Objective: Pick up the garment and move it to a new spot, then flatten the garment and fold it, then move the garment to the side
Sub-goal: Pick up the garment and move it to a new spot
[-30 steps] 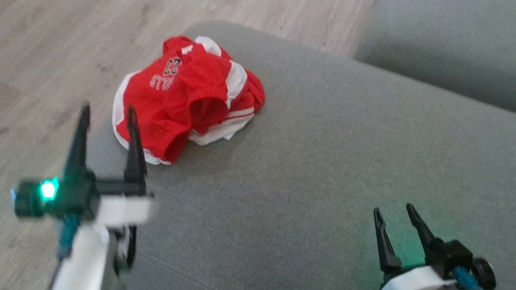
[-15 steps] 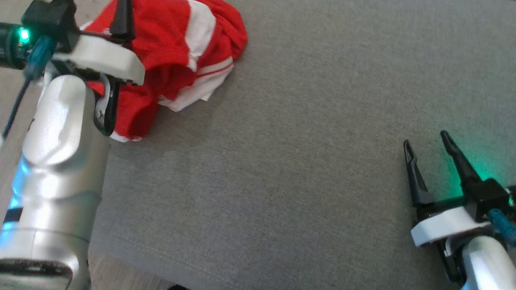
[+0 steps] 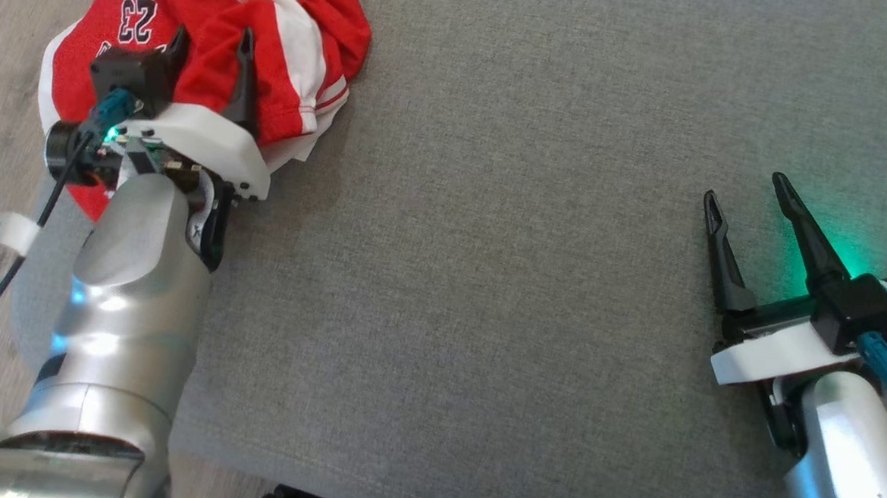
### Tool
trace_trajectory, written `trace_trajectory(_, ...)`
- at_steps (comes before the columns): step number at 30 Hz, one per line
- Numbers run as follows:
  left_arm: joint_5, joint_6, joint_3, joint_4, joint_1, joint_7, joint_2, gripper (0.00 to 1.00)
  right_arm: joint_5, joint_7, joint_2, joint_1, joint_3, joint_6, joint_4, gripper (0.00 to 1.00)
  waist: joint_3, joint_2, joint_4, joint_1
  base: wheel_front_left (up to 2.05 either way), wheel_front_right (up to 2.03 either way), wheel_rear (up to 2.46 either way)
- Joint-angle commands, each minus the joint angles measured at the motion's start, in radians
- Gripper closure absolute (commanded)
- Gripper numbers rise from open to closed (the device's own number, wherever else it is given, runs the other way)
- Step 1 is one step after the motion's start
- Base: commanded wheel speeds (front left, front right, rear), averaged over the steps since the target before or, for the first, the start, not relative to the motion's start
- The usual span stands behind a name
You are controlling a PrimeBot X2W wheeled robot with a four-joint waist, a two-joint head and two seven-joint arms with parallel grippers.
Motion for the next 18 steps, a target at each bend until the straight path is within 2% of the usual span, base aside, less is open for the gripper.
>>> trace_trajectory(1,0.004,0.000,0.016,-0.017,-0.031,-0.012,0.055,0.02,-0.010,0.002,0.002,0.000,0.016,0.007,0.017,0.00,-0.003,0.0000,-0.002,0.0000,0.00,0.00,0.00)
trace_trajectory(2,0.008,0.000,0.012,-0.007,-0.034,-0.021,0.059,0.87,-0.009,0.002,0.004,-0.002,0.017,0.007,0.018,0.00,-0.004,0.0000,-0.003,0.0000,0.00,0.00,0.00)
trace_trajectory(3,0.011,0.001,0.008,0.002,-0.036,-0.032,0.062,1.00,-0.008,0.002,0.005,-0.004,0.017,0.007,0.019,0.00,-0.006,0.0000,-0.005,0.0000,0.00,0.00,0.00)
trace_trajectory(12,0.044,0.027,-0.019,-0.035,-0.098,-0.115,0.097,1.00,0.006,0.002,0.037,-0.005,0.014,0.007,0.033,0.00,-0.072,0.0000,-0.042,0.0000,0.00,0.00,0.00)
trace_trajectory(18,0.065,0.014,-0.048,-0.150,-0.137,-0.125,0.123,1.00,0.025,0.002,0.087,0.019,0.028,0.007,0.041,0.00,-0.193,0.0000,-0.122,0.0000,0.00,0.00,0.00)
